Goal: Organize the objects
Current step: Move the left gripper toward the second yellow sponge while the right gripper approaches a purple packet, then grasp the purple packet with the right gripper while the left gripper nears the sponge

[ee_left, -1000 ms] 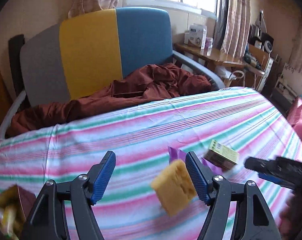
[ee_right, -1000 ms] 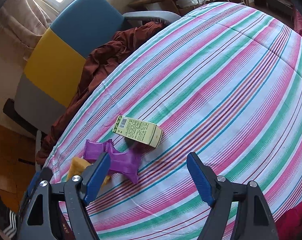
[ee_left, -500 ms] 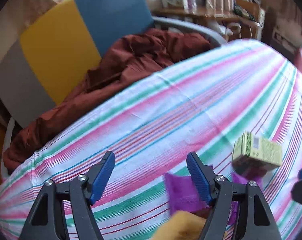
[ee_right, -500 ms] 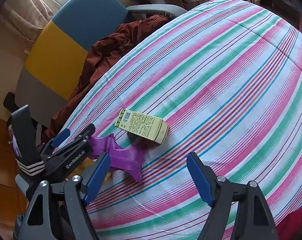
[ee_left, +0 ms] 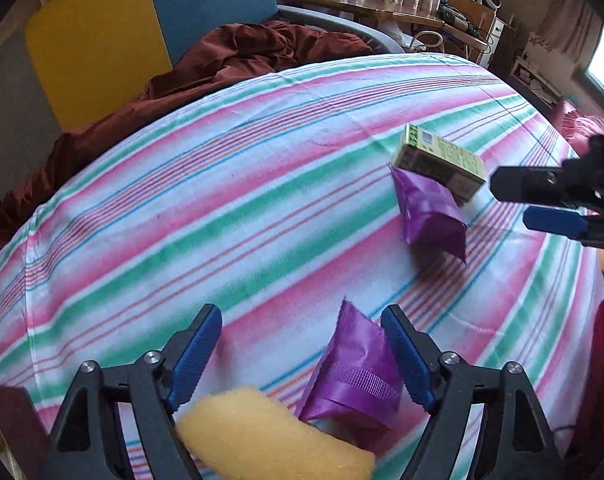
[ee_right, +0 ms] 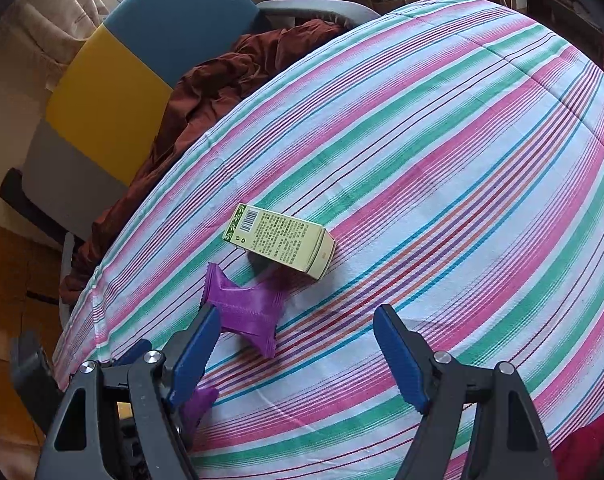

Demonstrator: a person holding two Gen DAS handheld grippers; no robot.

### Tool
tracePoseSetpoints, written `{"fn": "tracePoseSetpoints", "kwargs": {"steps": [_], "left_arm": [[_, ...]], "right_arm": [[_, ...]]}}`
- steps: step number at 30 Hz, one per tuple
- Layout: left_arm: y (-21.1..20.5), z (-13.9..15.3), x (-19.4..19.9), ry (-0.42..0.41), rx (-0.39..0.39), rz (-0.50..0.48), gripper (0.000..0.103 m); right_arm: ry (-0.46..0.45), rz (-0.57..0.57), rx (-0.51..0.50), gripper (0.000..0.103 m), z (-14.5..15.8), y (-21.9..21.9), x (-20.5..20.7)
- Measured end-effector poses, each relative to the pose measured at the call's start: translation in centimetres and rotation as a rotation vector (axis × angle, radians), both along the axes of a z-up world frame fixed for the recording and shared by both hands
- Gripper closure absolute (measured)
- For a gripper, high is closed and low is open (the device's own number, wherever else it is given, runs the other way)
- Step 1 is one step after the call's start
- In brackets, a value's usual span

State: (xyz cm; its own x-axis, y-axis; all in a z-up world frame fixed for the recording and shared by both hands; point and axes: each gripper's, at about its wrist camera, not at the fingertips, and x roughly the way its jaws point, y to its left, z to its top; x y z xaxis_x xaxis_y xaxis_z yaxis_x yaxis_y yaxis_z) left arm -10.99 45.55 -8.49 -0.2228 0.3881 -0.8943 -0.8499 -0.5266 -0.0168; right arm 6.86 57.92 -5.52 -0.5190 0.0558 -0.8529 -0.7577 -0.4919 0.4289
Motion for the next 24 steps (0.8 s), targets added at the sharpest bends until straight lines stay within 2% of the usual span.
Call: {"fn": "tracePoseSetpoints", "kwargs": {"steps": [4, 6, 9, 11, 15, 20, 24], "left_arm": [[-1.9, 1.0, 2.1, -0.013, 0.039, -0.014, 0.019], [-2.9, 1.6, 3.3, 0.009, 0.041, -0.011, 0.019], [-4.8, 3.0, 4.7, 0.061, 0.091, 0.015, 0.017], [-6.1, 4.0, 5.3, 0.074, 0.132, 0.048, 0.014], [-9.3, 4.3, 5.1, 0.020, 0.190, 0.165, 0.013], [-12.4, 3.0, 5.7, 0.003, 0.191, 0.244, 0.013], [-14.1, 2.5, 6.6, 0.018, 0.193, 0.265, 0.013]], "right_arm": [[0.018, 0.052, 0.014, 0.023, 0.3, -0.8, -0.6], [0.047, 0.089, 0.024, 0.023, 0.8, -1.4, -1.0], [0.084, 0.165, 0.039, 0.023, 1.4, -2.6, -1.8], [0.095, 0.220, 0.049, 0.023, 1.7, -3.6, -2.5], [0.113, 0.371, 0.057, 0.023, 1.9, -6.1, -4.3], [0.062, 0.580, 0.137, 0.024, 1.6, -10.5, -6.2], [-0.003, 0.663, 0.177, 0.024, 0.6, -12.4, -6.9]]}}
